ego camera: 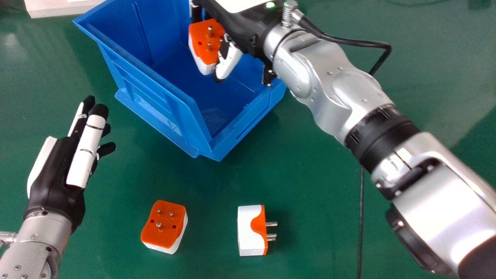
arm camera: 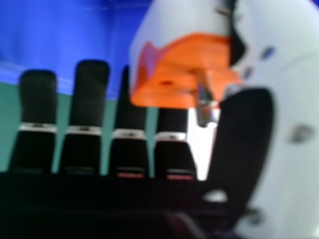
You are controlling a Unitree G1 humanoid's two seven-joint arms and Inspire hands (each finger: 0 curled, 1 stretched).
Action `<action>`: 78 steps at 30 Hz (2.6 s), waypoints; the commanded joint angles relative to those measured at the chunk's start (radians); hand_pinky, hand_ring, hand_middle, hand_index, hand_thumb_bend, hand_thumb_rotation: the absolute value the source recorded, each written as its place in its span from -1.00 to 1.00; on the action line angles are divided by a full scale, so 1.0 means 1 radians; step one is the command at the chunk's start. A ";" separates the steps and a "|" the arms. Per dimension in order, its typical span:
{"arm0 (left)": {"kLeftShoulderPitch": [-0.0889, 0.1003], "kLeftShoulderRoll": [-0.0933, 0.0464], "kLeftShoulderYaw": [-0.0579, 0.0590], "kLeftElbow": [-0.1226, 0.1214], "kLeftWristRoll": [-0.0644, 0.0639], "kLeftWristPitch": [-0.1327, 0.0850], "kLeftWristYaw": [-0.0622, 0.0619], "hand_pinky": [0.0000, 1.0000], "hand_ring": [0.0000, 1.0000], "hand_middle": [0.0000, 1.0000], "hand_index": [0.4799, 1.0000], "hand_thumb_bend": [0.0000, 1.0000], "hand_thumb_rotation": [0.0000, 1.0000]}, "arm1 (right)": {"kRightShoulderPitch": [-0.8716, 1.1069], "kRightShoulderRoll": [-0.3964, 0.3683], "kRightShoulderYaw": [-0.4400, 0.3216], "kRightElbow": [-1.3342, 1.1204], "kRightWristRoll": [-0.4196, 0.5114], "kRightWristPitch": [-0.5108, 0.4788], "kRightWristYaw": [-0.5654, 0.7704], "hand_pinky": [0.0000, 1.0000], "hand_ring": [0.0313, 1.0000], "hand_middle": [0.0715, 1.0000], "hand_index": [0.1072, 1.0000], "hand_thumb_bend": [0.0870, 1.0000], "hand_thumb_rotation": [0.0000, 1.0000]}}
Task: Pick all objects and put in blue box
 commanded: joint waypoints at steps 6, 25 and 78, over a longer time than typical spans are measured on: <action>0.018 -0.020 -0.018 -0.071 0.011 0.022 0.017 0.79 0.90 0.95 1.00 0.04 1.00 | -0.086 0.040 0.049 0.102 -0.011 0.014 -0.080 -0.22 -0.11 -0.09 -0.23 -0.09 -1.00; 0.004 -0.013 -0.029 -0.073 0.017 0.032 0.015 0.79 0.89 0.94 1.00 0.04 1.00 | -0.019 0.046 0.059 0.085 0.037 0.045 -0.044 -0.22 -0.09 -0.06 -0.27 -0.09 -1.00; -0.071 -0.001 -0.026 0.015 0.029 0.025 0.003 0.77 0.88 0.93 0.99 0.04 1.00 | 0.468 -0.274 0.003 -0.691 -0.002 0.079 0.022 0.80 1.00 1.00 0.97 -0.36 -0.94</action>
